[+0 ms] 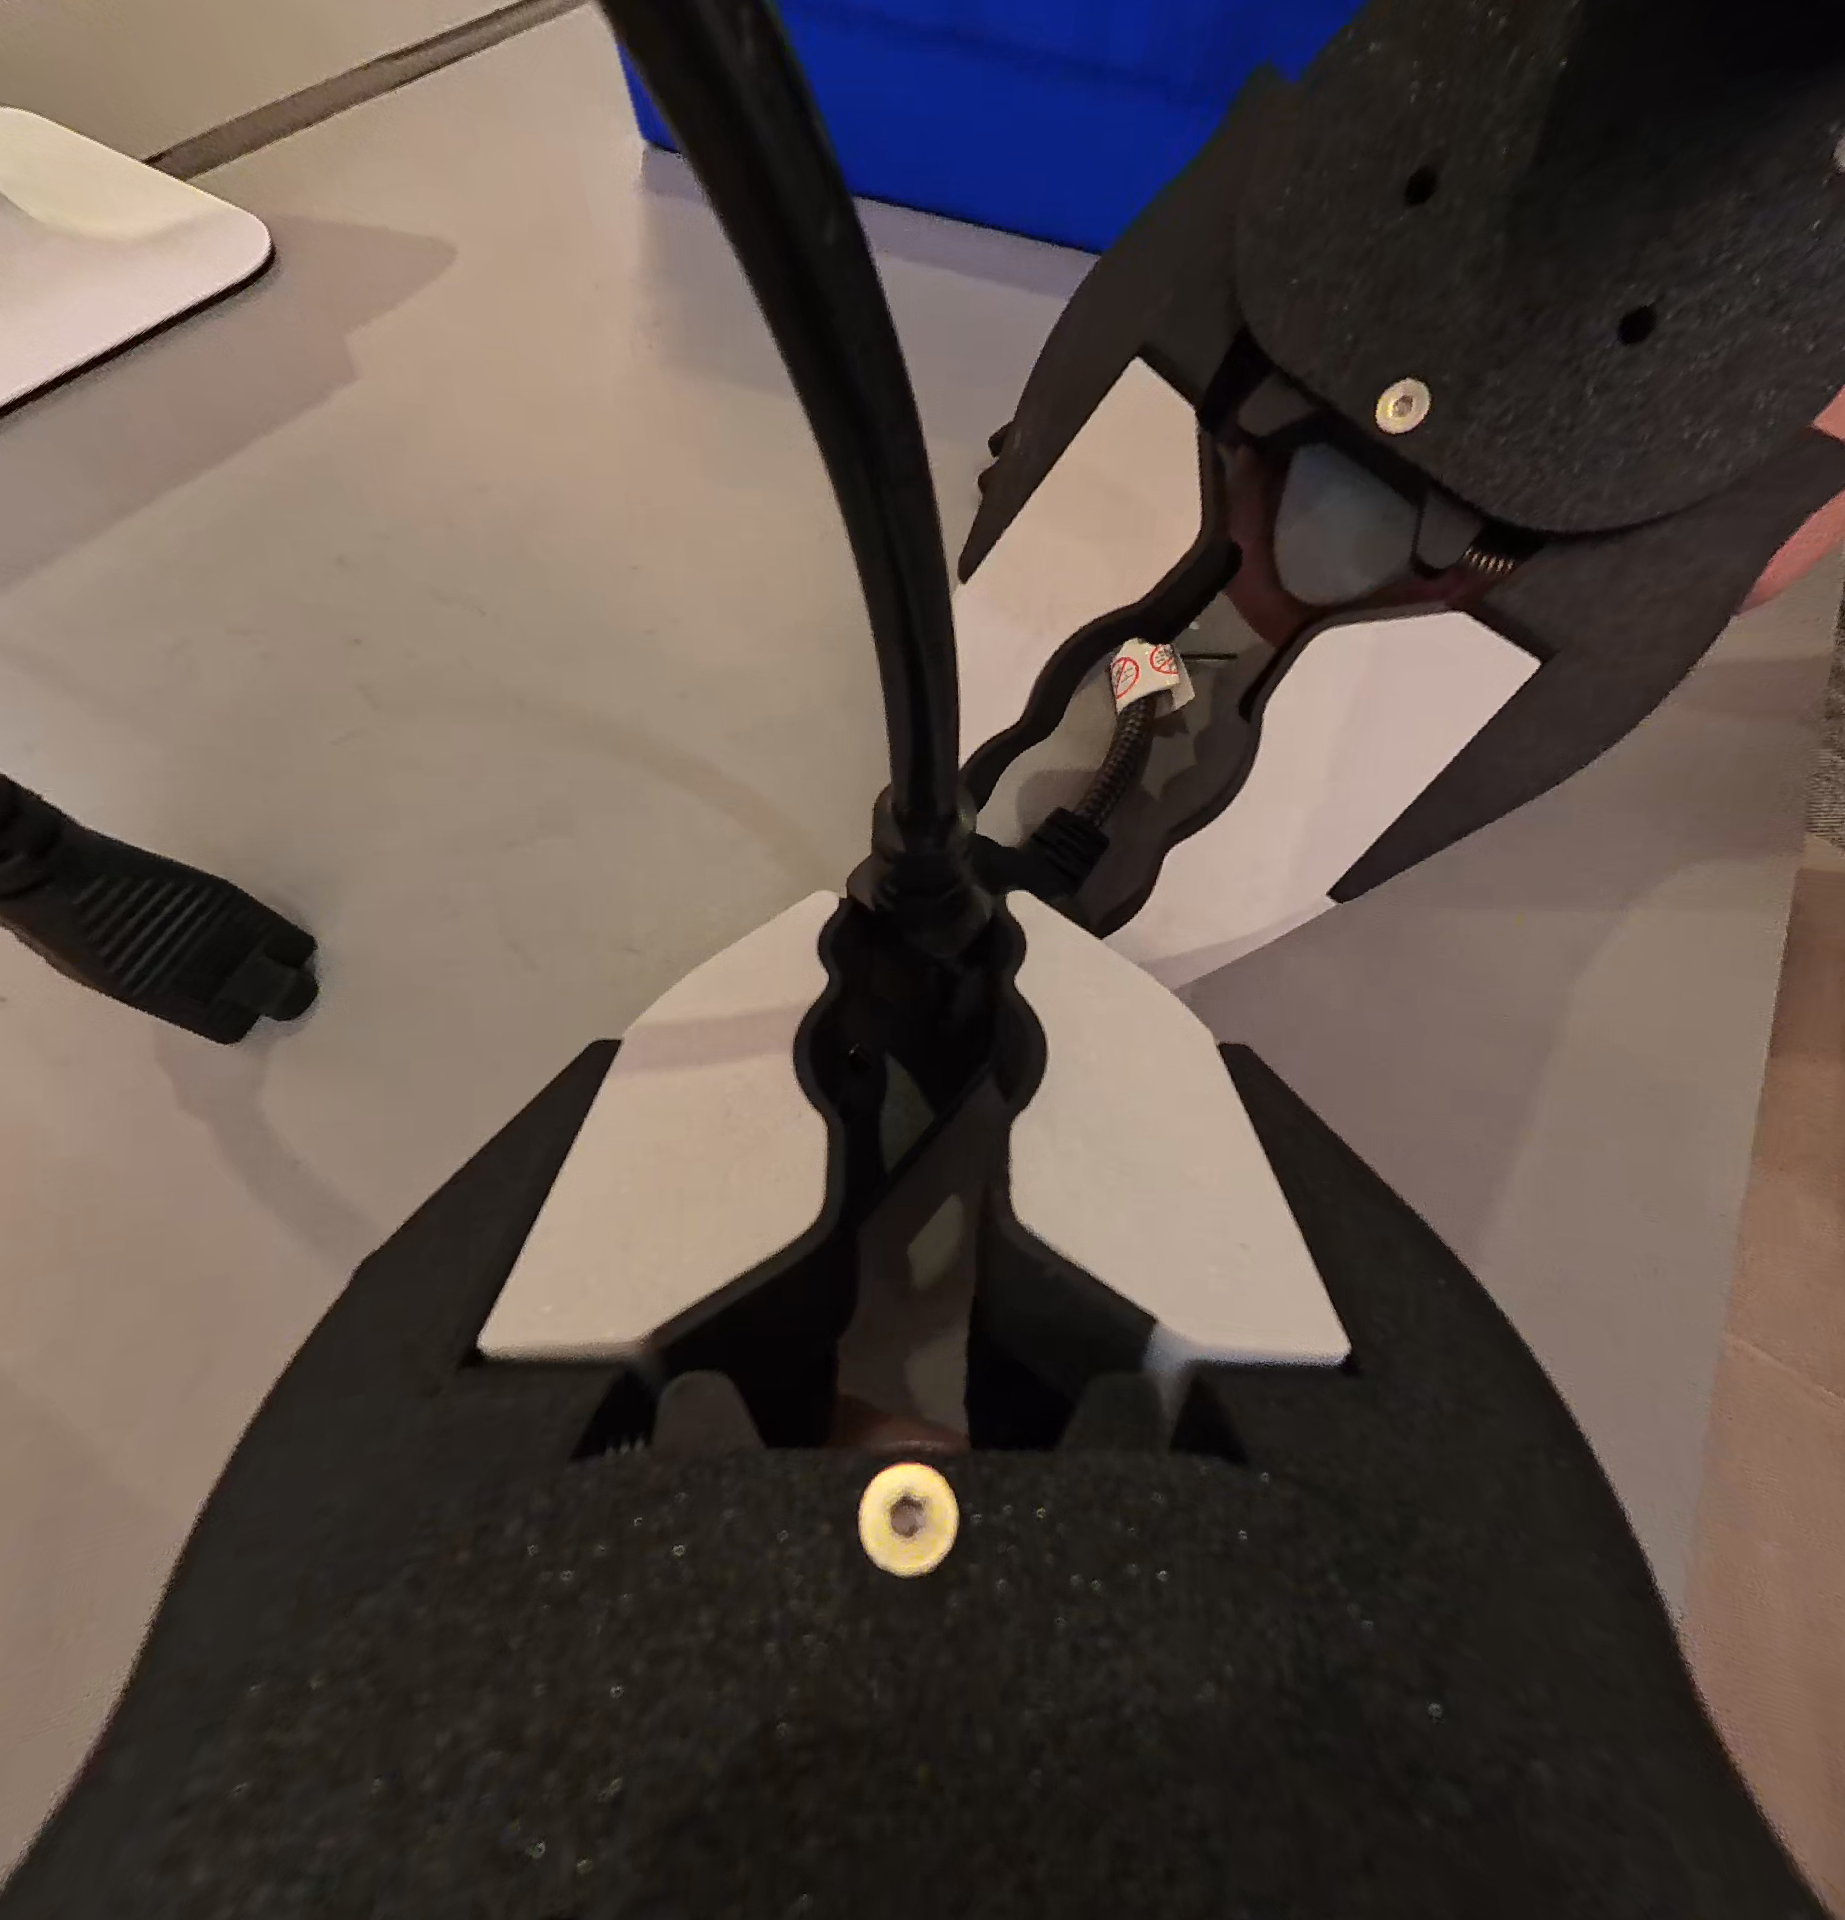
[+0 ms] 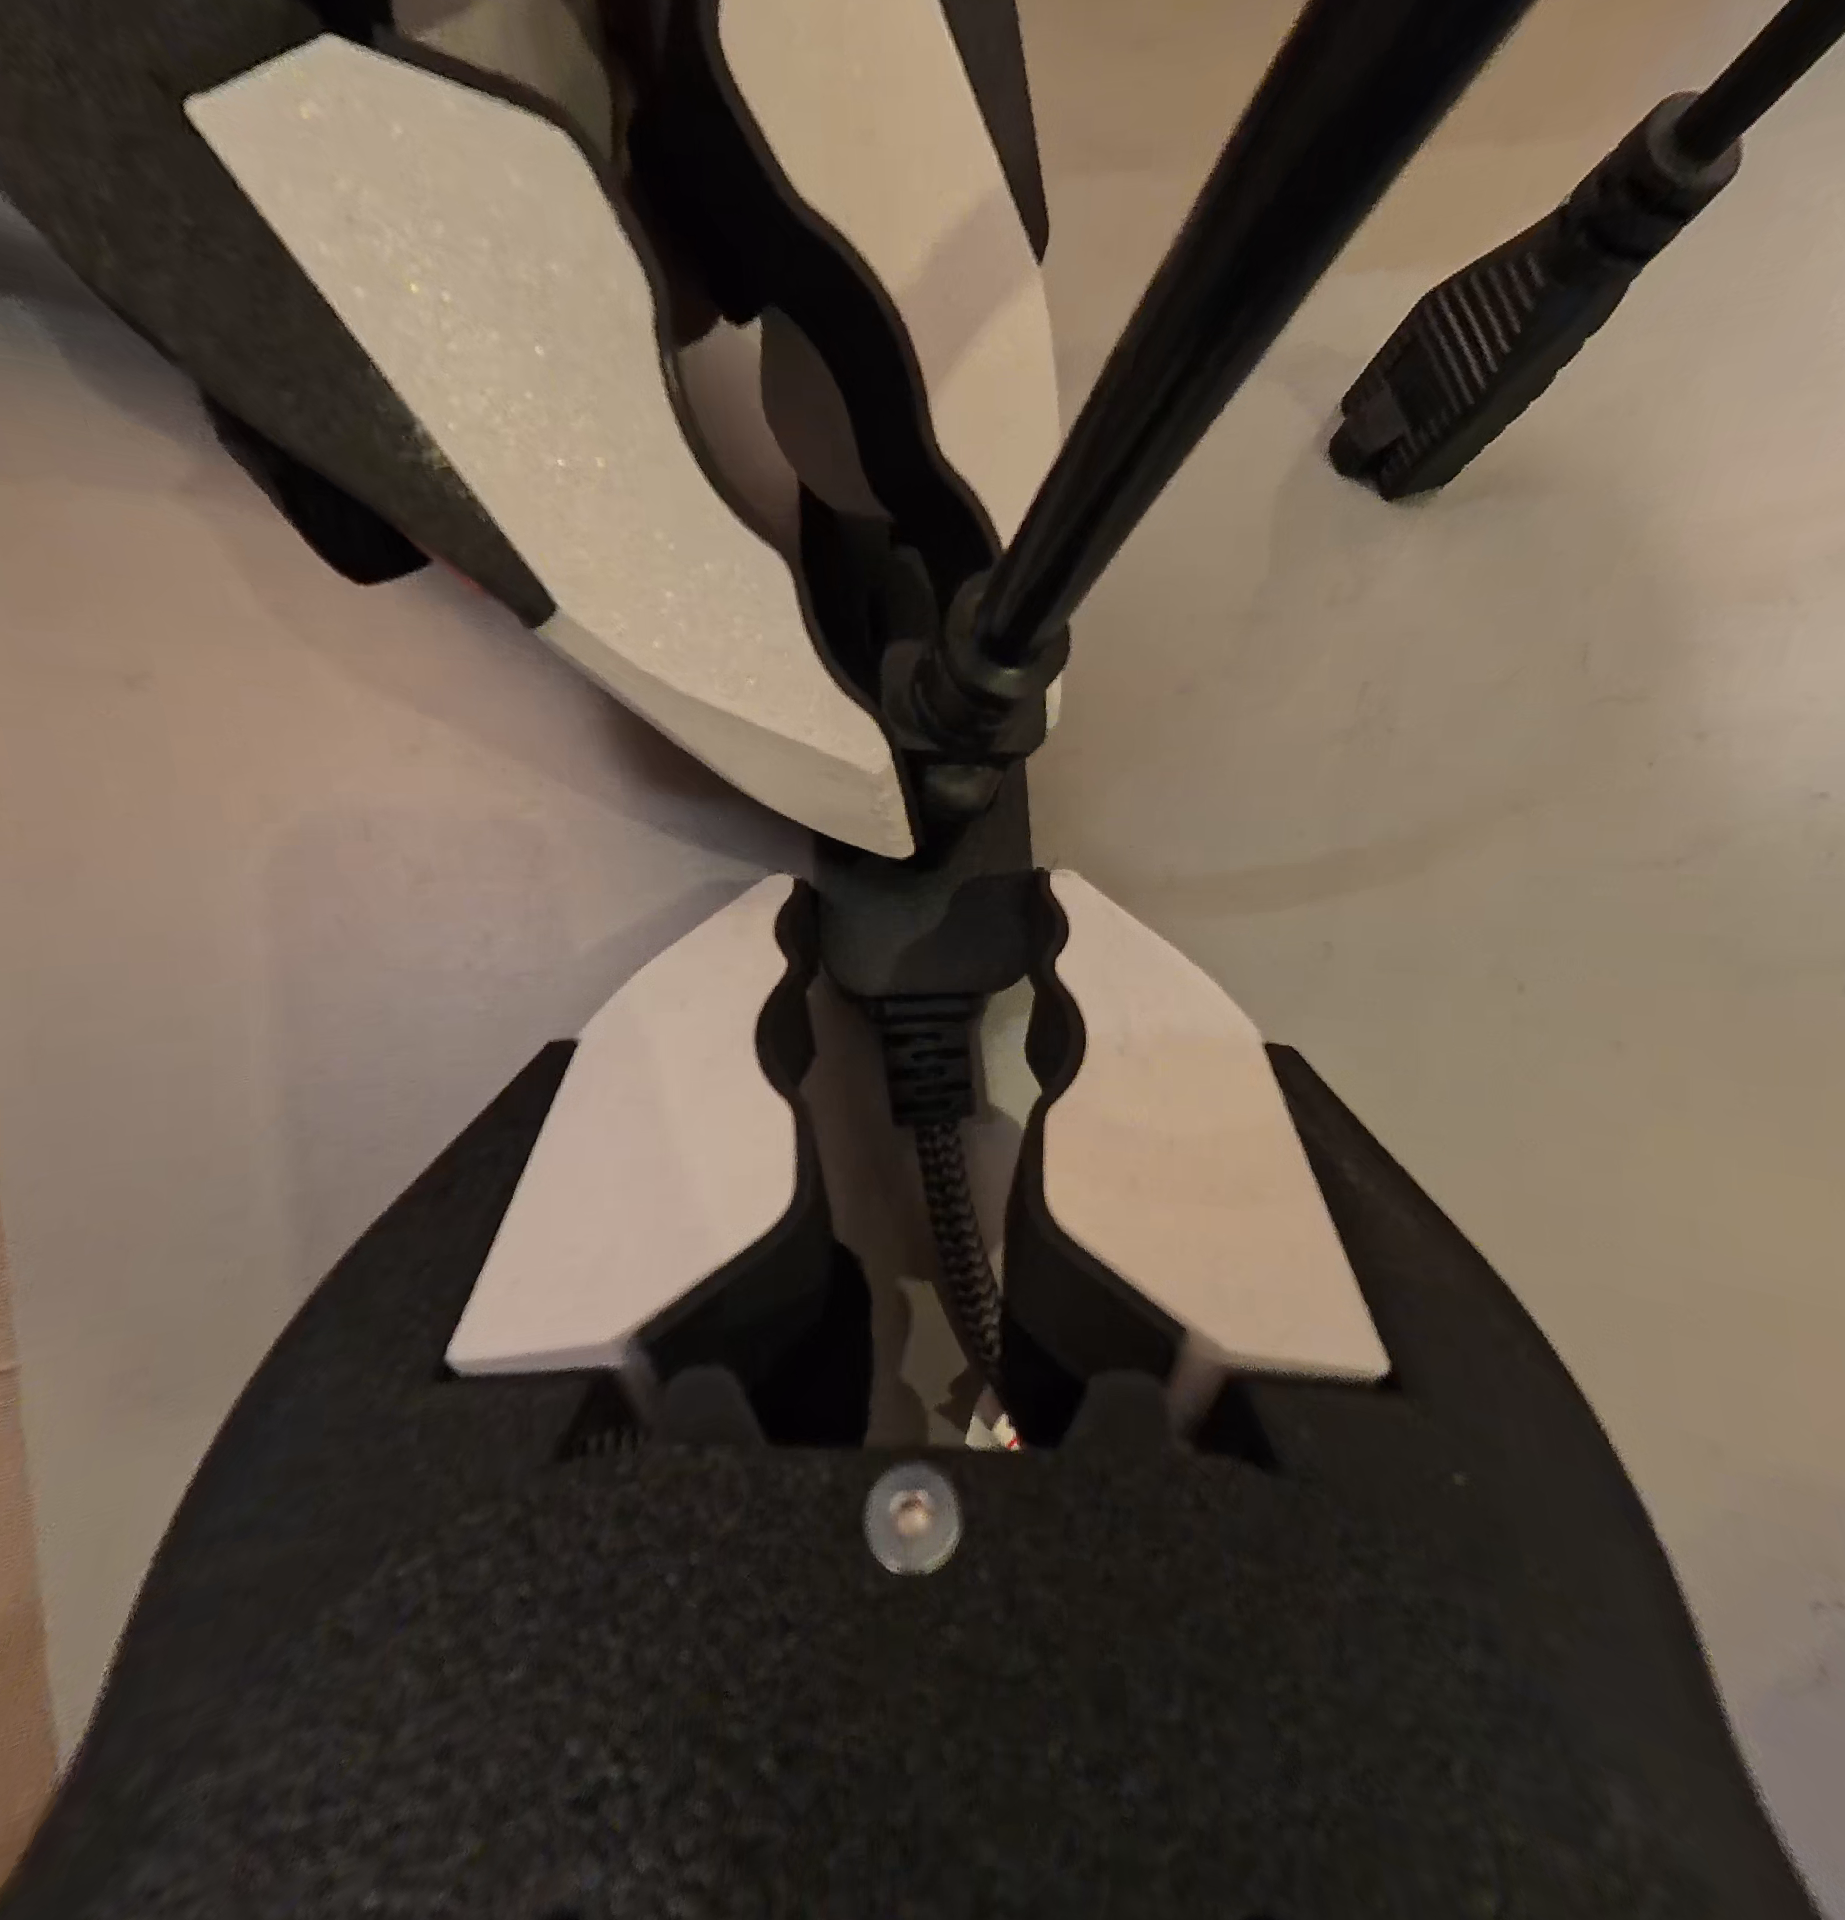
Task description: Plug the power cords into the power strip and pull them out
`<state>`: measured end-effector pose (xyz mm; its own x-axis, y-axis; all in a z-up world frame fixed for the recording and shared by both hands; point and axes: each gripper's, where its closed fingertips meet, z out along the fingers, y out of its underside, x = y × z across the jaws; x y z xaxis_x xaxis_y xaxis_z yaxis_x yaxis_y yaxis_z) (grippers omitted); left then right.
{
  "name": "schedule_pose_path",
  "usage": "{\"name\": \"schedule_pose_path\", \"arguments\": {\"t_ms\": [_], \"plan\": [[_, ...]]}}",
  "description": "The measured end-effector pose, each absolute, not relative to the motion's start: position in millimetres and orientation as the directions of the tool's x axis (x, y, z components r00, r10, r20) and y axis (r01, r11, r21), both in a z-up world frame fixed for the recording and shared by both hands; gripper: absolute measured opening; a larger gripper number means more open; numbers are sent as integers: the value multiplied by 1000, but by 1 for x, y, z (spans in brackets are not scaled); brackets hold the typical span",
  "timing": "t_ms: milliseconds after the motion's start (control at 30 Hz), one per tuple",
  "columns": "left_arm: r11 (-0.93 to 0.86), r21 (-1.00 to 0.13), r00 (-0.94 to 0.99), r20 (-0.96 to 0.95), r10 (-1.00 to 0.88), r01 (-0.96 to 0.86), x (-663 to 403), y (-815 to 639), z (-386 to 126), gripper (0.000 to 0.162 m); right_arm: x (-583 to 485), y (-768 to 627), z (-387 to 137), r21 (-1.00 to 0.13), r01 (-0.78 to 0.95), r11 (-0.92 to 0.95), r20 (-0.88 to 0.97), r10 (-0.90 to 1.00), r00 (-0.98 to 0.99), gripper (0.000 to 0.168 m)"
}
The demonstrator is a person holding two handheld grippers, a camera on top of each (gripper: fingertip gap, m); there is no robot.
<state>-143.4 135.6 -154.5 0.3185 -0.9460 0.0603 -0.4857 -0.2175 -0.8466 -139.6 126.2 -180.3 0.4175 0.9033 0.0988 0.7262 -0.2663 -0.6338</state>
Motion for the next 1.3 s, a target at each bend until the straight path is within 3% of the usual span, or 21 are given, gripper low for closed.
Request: {"name": "schedule_pose_path", "arguments": {"t_ms": [600,833,967,1167,1300], "plan": [[-341,-874,309,237,-921,-346,-139,133,-143,21,-139,124,-181,-622,733,-273,98,903,419,40],[-210,-840,303,57,-951,-501,-143,132,-147,24,-140,126,-179,-647,722,-246,108,908,406,39],[-92,-800,319,-128,-939,-593,-169,137,-151,43,-138,126,-175,-659,728,-191,159,910,382,42],[-150,-770,314,-70,-947,-621,-186,144,-171,53,-157,123,-162,-768,579,-274,-11,910,415,41],[-117,-769,279,-83,-957,-629,-178,142,-170,47,-159,132,-170,-779,529,-337,-62,880,470,32]]}}
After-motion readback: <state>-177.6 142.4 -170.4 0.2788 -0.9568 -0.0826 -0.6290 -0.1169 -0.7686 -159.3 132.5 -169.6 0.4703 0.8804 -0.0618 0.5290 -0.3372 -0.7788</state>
